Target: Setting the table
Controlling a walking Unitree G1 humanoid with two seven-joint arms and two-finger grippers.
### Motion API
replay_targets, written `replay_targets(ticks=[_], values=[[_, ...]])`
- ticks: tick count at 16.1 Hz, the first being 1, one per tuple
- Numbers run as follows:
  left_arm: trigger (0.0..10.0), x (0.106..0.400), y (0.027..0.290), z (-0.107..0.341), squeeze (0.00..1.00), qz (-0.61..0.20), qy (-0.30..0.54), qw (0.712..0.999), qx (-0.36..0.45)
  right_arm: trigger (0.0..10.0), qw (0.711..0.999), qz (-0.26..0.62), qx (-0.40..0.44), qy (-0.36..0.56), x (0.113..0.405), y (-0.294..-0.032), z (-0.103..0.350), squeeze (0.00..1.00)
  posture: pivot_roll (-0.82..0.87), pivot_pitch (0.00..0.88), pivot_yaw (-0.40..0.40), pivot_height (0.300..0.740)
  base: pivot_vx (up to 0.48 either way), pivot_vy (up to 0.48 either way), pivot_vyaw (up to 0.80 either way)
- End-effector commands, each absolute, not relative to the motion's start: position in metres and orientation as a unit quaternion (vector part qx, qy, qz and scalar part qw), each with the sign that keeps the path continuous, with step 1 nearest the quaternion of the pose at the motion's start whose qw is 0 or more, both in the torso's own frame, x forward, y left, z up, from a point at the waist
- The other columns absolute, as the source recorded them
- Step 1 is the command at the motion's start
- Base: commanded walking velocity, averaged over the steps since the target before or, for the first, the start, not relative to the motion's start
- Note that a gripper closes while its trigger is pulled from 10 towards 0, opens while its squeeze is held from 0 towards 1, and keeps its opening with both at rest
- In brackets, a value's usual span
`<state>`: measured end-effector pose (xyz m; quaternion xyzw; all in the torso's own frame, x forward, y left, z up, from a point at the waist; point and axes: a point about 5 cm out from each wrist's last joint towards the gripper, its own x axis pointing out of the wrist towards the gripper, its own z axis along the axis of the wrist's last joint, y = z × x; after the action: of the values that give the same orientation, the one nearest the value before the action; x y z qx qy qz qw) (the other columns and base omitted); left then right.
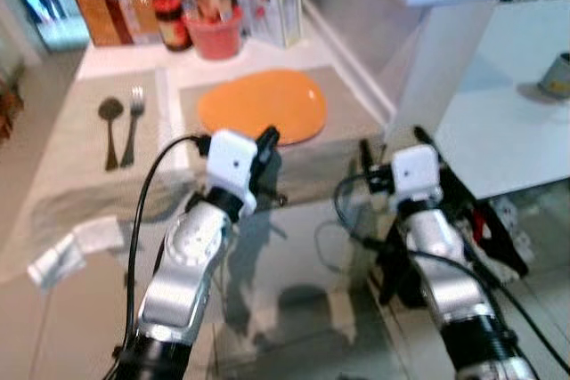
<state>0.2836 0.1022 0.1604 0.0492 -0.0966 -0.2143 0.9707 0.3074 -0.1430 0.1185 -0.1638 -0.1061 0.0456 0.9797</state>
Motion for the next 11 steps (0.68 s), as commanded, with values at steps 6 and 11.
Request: replay_targets(ticks=[6, 11], values=[[0.0, 0.303, 0.112, 0.164, 0.00, -0.192, -0.083, 0.977, 0.050, 10.0, 0.981, 0.063, -0.151, -0.109, 0.310, -0.135, 0.123, 0.00, -0.01, 0.000, 0.033, 0.740, 0.000, 0.000, 0.00], [0.0, 0.305, 0.119, 0.154, 0.00, -0.176, -0.054, 0.982, 0.043, 10.0, 0.980, 0.049, -0.142, -0.128, 0.309, -0.139, 0.140, 0.00, -0.02, 0.000, 0.042, 0.740, 0.000, 0.000, 0.00]])
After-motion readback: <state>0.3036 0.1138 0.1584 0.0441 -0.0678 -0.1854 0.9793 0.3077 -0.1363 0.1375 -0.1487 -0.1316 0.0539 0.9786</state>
